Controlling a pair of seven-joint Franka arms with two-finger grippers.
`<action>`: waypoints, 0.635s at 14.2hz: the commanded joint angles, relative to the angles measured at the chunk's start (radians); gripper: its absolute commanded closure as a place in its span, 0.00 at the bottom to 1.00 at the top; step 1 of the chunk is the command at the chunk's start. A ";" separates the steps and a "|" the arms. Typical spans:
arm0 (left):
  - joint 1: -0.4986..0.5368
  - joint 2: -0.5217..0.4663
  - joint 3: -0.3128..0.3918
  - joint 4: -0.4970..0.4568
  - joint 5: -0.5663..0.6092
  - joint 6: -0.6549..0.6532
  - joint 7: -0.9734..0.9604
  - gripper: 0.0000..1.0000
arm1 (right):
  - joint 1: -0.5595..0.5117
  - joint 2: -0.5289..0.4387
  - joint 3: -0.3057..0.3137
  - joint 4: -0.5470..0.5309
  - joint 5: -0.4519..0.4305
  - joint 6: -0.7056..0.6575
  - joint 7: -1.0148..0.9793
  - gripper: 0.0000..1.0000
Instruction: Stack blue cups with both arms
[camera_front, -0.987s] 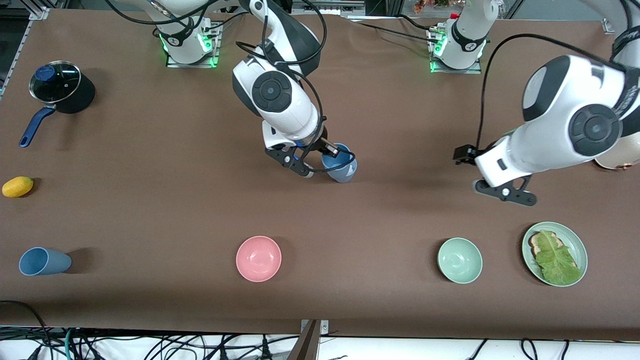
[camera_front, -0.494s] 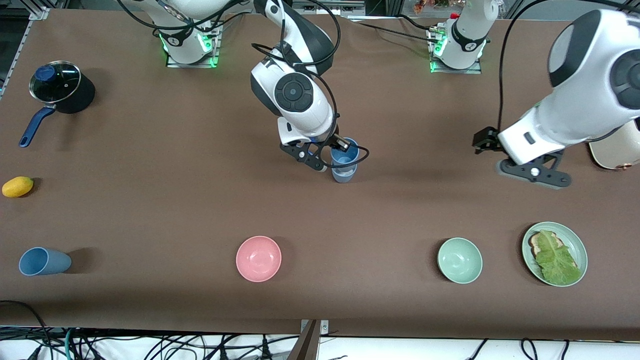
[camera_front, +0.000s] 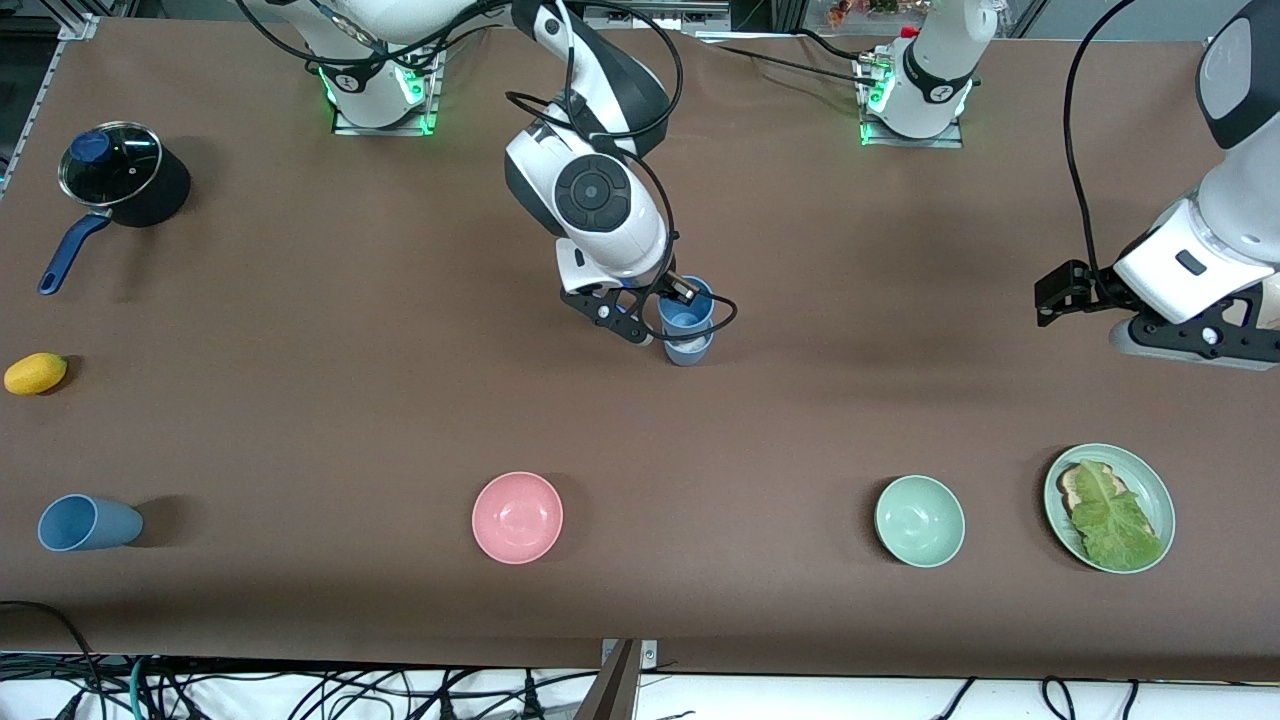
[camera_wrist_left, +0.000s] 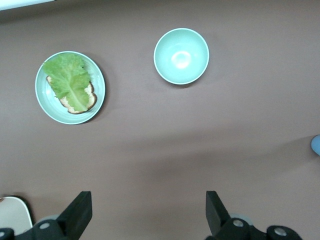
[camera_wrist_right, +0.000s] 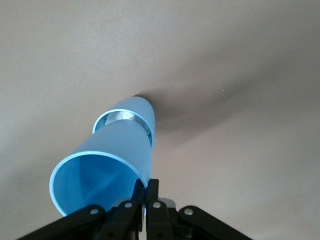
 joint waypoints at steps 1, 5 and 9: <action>-0.117 -0.140 0.147 -0.161 -0.067 0.060 0.022 0.00 | 0.008 0.001 -0.006 0.010 -0.006 -0.005 0.009 0.72; -0.121 -0.174 0.144 -0.186 -0.086 0.039 0.022 0.00 | -0.004 -0.005 -0.009 0.018 -0.011 -0.013 -0.009 0.00; -0.118 -0.167 0.141 -0.171 -0.086 0.024 0.017 0.00 | -0.067 -0.049 -0.024 0.022 -0.010 -0.057 -0.104 0.00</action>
